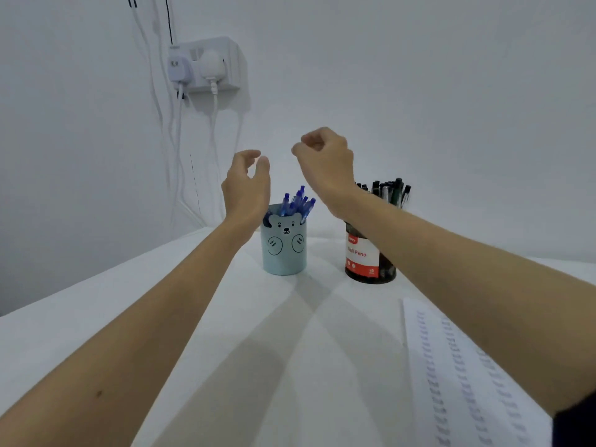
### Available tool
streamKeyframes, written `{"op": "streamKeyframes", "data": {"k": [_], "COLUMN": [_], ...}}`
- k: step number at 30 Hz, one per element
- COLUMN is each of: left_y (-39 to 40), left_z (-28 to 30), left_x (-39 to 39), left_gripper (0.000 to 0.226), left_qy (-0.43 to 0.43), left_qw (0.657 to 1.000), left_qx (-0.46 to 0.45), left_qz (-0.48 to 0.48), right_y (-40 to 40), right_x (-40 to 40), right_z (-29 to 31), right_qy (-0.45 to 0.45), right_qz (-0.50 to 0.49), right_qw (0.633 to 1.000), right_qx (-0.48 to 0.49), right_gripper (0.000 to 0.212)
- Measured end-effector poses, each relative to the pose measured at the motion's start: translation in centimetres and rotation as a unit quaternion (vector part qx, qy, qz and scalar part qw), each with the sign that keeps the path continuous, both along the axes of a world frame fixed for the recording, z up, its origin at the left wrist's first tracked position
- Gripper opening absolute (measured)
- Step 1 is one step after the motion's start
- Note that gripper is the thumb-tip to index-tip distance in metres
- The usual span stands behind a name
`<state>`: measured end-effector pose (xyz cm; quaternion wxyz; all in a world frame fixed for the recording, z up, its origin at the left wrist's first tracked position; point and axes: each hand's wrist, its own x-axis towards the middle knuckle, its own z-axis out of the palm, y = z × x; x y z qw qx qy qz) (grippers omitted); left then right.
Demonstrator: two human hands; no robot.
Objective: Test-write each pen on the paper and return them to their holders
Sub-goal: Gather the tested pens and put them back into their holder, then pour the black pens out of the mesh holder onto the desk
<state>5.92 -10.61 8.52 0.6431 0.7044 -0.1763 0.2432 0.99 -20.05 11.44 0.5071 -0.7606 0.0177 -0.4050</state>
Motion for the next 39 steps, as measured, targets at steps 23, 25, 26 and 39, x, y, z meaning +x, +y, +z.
{"op": "streamKeyframes", "data": {"k": [23,25,26,39], "left_y": [4.6,4.5,4.5,4.7], "left_z": [-11.7,-11.8,-11.9,-11.9], "left_x": [-8.6,-8.4,-8.3,-8.2], "left_gripper": [0.033,0.032,0.031,0.030], "left_qy": [-0.022,-0.022,-0.021,-0.012], "left_qw": [0.873,0.875,0.875,0.875], "left_qx": [0.463,0.460,0.459,0.454], "left_qz": [-0.151,-0.152,-0.152,-0.166], "right_y": [-9.3,-9.1,-9.1,-9.4], "right_x": [-5.3,-4.7,-4.5,-7.2], "right_z": [-9.5,-10.0,-10.3,-7.6], "right_qy": [0.228,0.208,0.201,0.198], "right_qz": [-0.004,-0.003,-0.009,-0.049], "right_qw": [0.967,0.970,0.971,0.978], "right_qx": [0.116,0.127,0.131,0.037], "right_gripper": [0.096,0.090,0.087,0.069]}}
